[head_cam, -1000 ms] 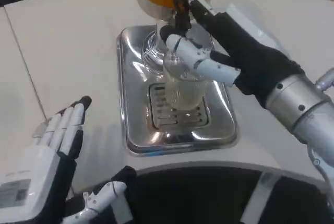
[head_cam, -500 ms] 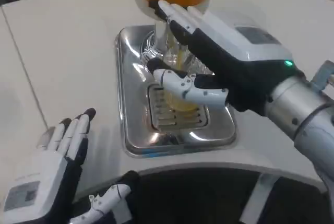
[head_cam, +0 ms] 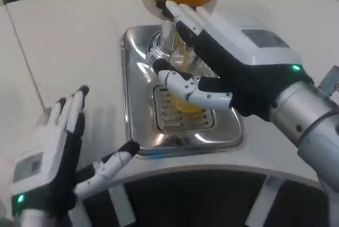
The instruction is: Grasp the cup under the faucet to collect the drink, then remove the cup.
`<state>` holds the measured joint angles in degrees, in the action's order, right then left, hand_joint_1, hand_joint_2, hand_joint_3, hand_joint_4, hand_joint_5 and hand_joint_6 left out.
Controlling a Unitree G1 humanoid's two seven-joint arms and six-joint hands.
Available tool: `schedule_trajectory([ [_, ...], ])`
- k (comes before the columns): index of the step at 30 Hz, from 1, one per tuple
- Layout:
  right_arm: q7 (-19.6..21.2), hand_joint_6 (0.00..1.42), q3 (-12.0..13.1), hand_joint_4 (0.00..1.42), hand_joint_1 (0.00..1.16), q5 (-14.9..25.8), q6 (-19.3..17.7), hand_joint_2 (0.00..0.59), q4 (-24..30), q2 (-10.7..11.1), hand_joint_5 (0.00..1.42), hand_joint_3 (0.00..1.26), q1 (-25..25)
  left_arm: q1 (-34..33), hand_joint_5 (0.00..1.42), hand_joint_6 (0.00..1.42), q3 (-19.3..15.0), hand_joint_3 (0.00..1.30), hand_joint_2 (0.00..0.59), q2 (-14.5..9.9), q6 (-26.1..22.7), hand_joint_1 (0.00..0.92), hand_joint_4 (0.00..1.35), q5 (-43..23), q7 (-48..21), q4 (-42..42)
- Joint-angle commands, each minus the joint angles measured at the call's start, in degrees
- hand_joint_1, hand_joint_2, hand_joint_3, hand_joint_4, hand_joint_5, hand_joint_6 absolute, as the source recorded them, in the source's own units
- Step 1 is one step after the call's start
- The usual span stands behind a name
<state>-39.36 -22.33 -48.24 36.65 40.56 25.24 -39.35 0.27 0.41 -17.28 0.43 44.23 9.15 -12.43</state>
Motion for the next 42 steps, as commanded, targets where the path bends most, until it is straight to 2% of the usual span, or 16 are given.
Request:
schedule_trajectory([
  [1,-2.8,0.01,-0.5,0.0,0.18,0.1,-0.6,0.513,-1.2,-1.4,0.0,0.0,0.7,-3.1,0.0,0.0,2.6,0.0,0.085,0.8,-0.2,0.106,0.0,0.2,1.1,2.7],
  [5,-2.9,0.02,0.1,0.0,0.2,-1.0,-0.7,0.525,-2.1,-2.6,0.0,0.0,0.4,-5.6,0.0,0.0,4.6,0.0,0.082,1.5,-0.3,0.113,0.0,-0.1,1.6,4.5],
  [14,-0.4,0.02,2.1,0.0,0.24,-4.4,-0.7,0.535,-1.3,-5.2,0.0,0.0,3.8,-10.6,0.0,0.0,6.6,0.0,0.07,3.0,-0.4,0.123,0.0,-1.5,2.3,8.4],
  [21,5.4,0.02,5.4,0.0,0.28,-6.1,-1.6,0.533,0.1,-8.6,0.0,0.0,8.9,-13.2,0.0,0.0,8.1,0.0,0.068,3.2,0.1,0.126,0.0,-2.0,2.6,10.8],
  [25,12.1,0.02,8.0,0.0,0.3,-6.2,-2.0,0.547,2.0,-12.7,0.0,0.0,13.7,-13.8,0.0,0.0,8.6,0.0,0.067,3.3,0.3,0.123,0.0,-2.1,2.7,11.5],
  [28,15.5,0.02,9.6,0.0,0.38,-5.2,-3.2,0.531,2.2,-15.0,0.0,0.0,16.3,-14.2,0.0,0.0,9.0,0.0,0.066,3.5,0.4,0.124,0.0,-2.1,2.7,11.9],
  [31,19.6,0.02,10.5,0.0,0.4,-4.6,-5.1,0.53,2.7,-16.7,0.0,0.0,19.9,-14.5,0.0,0.0,9.3,0.0,0.062,3.7,0.9,0.127,0.0,-2.8,2.9,12.7],
  [34,20.1,0.02,10.2,0.0,0.4,-5.8,-7.8,0.528,3.4,-15.1,0.0,0.0,22.8,-14.8,0.0,0.0,9.6,0.0,0.058,3.7,1.2,0.127,0.0,-3.1,3.3,13.1],
  [39,18.2,0.02,10.1,0.0,0.45,-10.3,-15.8,0.506,6.1,-8.2,0.0,0.0,30.2,-15.9,0.0,0.0,9.6,0.0,0.055,3.9,1.8,0.123,0.0,-5.2,3.2,14.7],
  [42,17.7,0.02,11.4,0.0,0.5,-10.1,-18.9,0.485,7.4,-6.3,0.0,0.0,35.0,-16.5,0.0,0.0,9.8,0.0,0.044,3.9,2.7,0.136,0.0,-6.3,3.9,15.8],
])
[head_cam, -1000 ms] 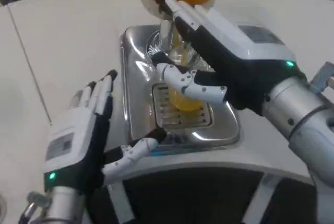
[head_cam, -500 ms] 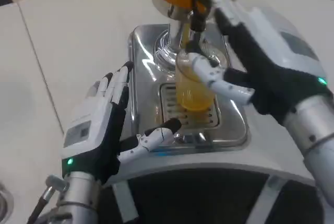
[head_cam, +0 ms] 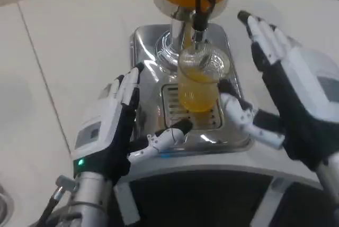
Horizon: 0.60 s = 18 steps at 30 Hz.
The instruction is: Grasp the cup under the faucet to collect the drink, then remove the cup.
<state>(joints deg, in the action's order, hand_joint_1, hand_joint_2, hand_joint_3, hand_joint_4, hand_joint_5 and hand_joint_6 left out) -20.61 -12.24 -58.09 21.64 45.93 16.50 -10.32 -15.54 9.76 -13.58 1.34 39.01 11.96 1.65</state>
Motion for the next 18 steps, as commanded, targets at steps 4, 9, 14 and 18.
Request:
schedule_trajectory([
  [4,-0.5,0.03,3.2,0.0,0.58,-2.1,-7.9,0.409,4.5,3.7,0.0,0.0,12.1,-2.0,0.0,0.0,0.6,0.0,0.046,0.6,3.1,0.169,0.0,-2.7,1.3,3.5],
  [9,-3.3,0.03,4.9,0.0,0.66,-3.0,-11.2,0.358,6.3,4.9,0.0,0.0,15.2,-4.9,0.0,0.0,0.9,0.0,0.045,1.7,5.5,0.172,0.0,-5.4,2.0,7.4],
  [14,-6.3,0.03,6.8,0.0,0.67,-0.7,-12.5,0.354,6.9,4.8,0.0,0.0,17.2,-7.0,0.0,0.0,1.0,0.0,0.043,3.7,6.7,0.178,0.0,-6.9,2.8,10.4],
  [18,-6.8,0.03,10.4,0.0,0.67,2.5,-14.3,0.338,6.5,6.0,0.0,0.0,19.0,-9.5,0.0,0.0,1.0,0.0,0.04,5.0,8.2,0.226,0.0,-8.5,3.6,14.3],
])
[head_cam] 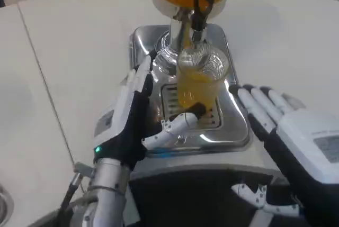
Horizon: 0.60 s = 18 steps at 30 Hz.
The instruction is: Grasp the cup under the faucet to collect the drink, then remove the cup.
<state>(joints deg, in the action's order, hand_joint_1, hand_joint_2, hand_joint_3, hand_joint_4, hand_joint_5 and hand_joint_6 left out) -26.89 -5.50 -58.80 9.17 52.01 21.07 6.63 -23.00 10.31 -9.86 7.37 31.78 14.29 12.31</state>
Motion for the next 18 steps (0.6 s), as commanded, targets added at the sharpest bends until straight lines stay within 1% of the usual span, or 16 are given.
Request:
schedule_trajectory([
  [1,-0.4,0.03,4.6,0.0,0.67,4.0,-2.3,0.334,0.2,1.8,0.0,0.0,2.5,-2.9,0.0,0.0,0.4,0.0,0.039,1.6,2.8,0.231,0.0,-1.6,1.6,4.9],
  [3,-0.5,0.03,6.3,0.0,0.67,5.8,-3.3,0.332,-0.1,2.6,0.0,0.0,3.6,-4.4,0.0,0.0,0.6,0.0,0.035,2.1,4.1,0.283,0.0,-2.0,2.2,7.1],
  [6,0.2,0.04,8.7,0.0,0.66,7.1,-4.9,0.326,-0.2,3.3,0.0,0.0,5.5,-6.9,0.0,0.0,0.9,0.0,0.035,2.8,6.2,0.322,0.0,-2.9,3.0,10.8],
  [7,0.1,0.04,9.3,0.0,0.66,7.6,-4.9,0.325,-0.1,3.1,0.0,0.0,5.9,-7.4,0.0,0.0,1.0,0.0,0.034,2.9,6.8,0.328,0.0,-3.1,3.1,11.6],
  [9,-0.2,0.05,10.2,0.0,0.66,8.3,-5.1,0.311,0.0,3.1,0.0,0.0,6.2,-8.4,0.0,0.0,1.0,0.0,0.031,3.2,8.3,0.369,0.0,-3.6,3.2,13.2],
  [12,-1.4,0.05,10.3,0.0,0.66,8.6,-4.7,0.311,0.5,2.9,0.0,0.0,5.9,-9.6,0.0,0.0,1.3,0.0,0.037,3.8,10.3,0.392,0.0,-3.4,4.2,15.4],
  [16,-2.3,0.05,9.7,0.0,0.66,7.6,-4.2,0.309,0.4,2.5,0.0,0.0,4.6,-11.0,0.0,0.0,1.8,0.0,0.041,4.4,11.9,0.436,0.0,-3.4,5.1,18.5],
  [18,-3.2,0.05,9.4,0.0,0.66,7.5,-3.5,0.309,0.0,2.1,0.0,0.0,3.7,-11.6,0.0,0.0,1.9,0.0,0.042,4.4,12.9,0.442,0.0,-3.4,5.4,19.7],
])
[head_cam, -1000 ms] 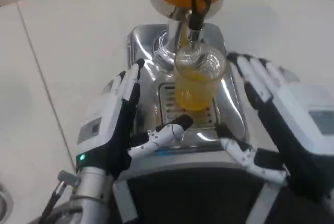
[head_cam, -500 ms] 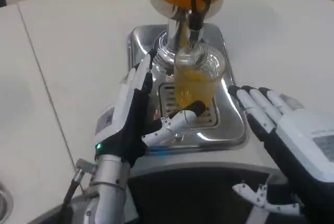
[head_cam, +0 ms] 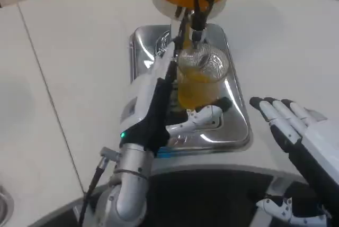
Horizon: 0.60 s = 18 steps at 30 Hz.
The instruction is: Grasp the cup under the faucet to collect the drink, then remove the cup.
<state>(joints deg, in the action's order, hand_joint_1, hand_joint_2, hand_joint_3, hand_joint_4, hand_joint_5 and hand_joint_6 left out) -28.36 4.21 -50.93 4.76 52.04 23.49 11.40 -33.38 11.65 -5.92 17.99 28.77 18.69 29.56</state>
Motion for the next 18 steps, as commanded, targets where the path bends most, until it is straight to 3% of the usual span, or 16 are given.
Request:
schedule_trajectory([
  [1,-1.8,0.05,-0.5,0.0,0.66,-0.5,1.3,0.308,-0.2,-0.7,0.0,0.0,-1.6,-1.6,0.0,0.0,0.7,0.0,0.041,0.5,2.6,0.456,0.0,-0.4,1.1,3.0],
  [9,-4.5,0.06,-3.0,0.0,0.65,-2.2,4.1,0.309,-1.7,-2.1,0.0,0.0,-5.7,-5.6,0.0,0.01,1.0,0.0,0.041,1.7,3.1,0.464,0.0,-0.7,2.6,9.8],
  [18,-5.9,0.06,-4.8,0.0,0.65,-4.2,4.6,0.313,-2.0,-3.0,0.0,0.0,-4.8,-8.8,0.05,0.08,-0.4,0.0,0.05,1.7,5.3,0.488,0.0,-2.5,6.8,14.2],
])
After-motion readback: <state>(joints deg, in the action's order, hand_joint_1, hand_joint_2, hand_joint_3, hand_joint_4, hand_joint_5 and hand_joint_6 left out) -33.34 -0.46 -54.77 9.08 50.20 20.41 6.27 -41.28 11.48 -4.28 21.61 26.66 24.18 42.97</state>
